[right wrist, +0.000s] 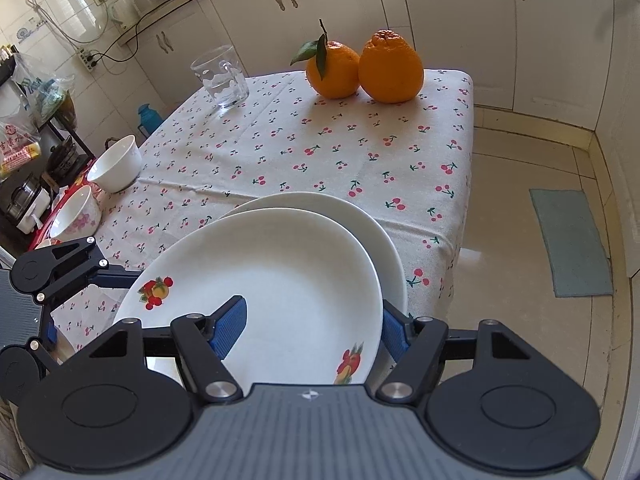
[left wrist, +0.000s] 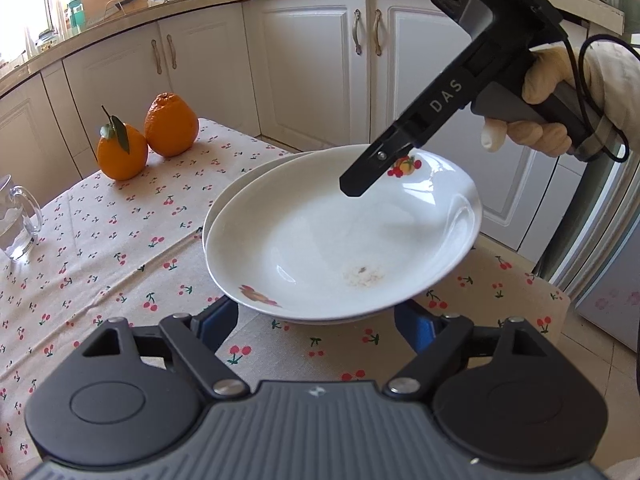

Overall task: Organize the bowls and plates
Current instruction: 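Lower the white plate onto the stacked plates and open the right tool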

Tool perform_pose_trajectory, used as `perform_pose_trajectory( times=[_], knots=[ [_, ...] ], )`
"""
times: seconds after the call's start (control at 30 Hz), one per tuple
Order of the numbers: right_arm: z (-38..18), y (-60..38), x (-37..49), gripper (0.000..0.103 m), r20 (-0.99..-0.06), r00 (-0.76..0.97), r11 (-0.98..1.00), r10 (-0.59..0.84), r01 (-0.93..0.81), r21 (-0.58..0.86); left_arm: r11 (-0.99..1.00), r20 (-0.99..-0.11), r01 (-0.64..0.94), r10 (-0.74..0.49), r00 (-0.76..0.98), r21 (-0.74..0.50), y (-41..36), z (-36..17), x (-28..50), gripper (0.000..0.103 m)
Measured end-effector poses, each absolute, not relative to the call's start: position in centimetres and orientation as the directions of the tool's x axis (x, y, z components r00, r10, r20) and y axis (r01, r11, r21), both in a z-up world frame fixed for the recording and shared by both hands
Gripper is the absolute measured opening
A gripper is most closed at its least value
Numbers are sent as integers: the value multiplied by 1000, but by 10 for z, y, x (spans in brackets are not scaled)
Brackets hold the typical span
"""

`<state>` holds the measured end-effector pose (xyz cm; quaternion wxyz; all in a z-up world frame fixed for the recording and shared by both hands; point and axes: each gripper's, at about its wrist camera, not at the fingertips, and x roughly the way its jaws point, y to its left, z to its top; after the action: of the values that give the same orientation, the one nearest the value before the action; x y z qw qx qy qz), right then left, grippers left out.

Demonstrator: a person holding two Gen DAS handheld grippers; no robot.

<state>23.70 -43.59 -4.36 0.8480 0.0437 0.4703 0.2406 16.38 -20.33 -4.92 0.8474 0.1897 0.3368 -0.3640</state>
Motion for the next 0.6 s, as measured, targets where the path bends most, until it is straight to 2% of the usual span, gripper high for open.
perform_pose_trajectory(
  times=[0.6],
  knots=[
    [-32,-435,215,77,-789,466,903,401,-347,254,666,-712,744,-493,499,60,-205,-50,159,85]
  ],
)
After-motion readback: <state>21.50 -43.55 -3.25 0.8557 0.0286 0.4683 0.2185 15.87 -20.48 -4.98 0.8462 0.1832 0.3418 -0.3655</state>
